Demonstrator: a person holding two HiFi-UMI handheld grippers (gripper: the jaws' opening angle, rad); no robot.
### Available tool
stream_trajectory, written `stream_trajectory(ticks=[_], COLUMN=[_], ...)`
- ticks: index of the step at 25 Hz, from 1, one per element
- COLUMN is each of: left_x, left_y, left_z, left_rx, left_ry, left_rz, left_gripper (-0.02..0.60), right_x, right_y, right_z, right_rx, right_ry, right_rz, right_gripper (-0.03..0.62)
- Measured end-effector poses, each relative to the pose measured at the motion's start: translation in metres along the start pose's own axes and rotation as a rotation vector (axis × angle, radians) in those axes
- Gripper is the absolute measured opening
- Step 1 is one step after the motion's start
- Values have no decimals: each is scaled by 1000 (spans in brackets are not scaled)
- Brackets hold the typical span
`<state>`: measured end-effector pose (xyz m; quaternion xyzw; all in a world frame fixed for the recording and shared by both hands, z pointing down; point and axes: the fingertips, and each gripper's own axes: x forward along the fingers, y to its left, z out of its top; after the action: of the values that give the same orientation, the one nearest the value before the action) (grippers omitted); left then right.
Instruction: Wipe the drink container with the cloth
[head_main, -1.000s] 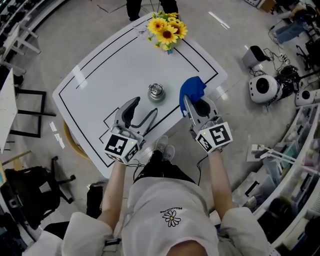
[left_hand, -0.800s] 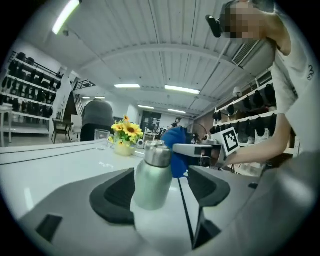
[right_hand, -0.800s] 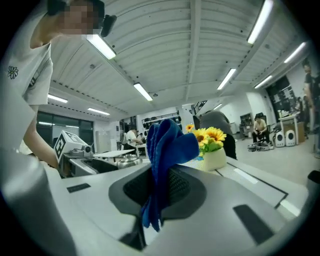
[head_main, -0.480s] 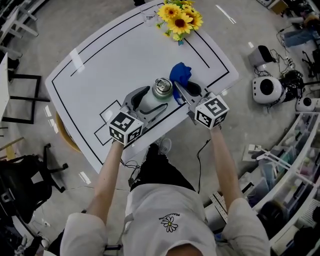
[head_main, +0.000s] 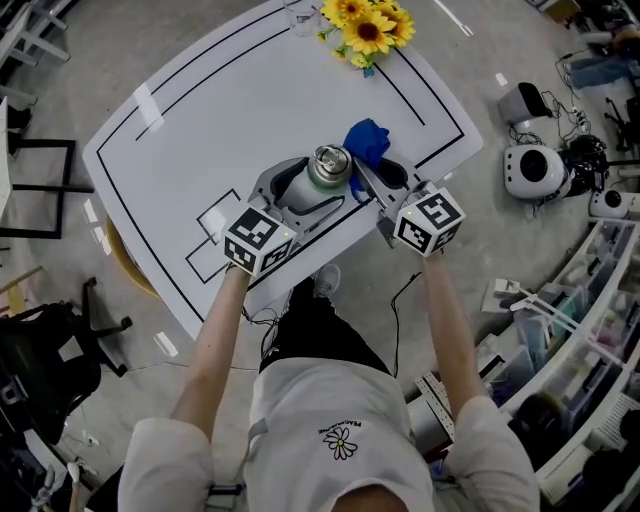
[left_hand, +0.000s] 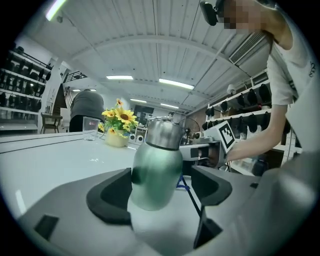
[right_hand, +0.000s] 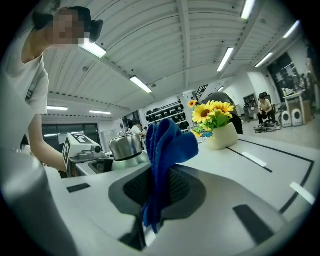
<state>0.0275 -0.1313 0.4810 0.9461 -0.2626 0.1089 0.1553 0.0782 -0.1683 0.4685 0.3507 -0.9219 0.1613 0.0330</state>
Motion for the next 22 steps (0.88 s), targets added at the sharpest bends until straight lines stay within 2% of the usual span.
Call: stream_trajectory(ticks=[5,10,18,22], left_x=[-4,-16,-29,-28], left_y=[-4,-10,-34,-41], left_z=[-10,-14,-26,-32], left_rx=[12,-7,-37,-8], left_ry=[48,57,79,110], left_rz=[-1,14,12,0], left_gripper=[359,359,359,359], right_x=[-9,-19,-29,-30], right_y=[6,19,48,52], right_z=[-4,-10,-20,-20], right_rx=[13,29,51,51], right_ry=[-4,-7,-12,-19], right_rz=[-25,-41,-21,-22], right_gripper=[41,41,41,41])
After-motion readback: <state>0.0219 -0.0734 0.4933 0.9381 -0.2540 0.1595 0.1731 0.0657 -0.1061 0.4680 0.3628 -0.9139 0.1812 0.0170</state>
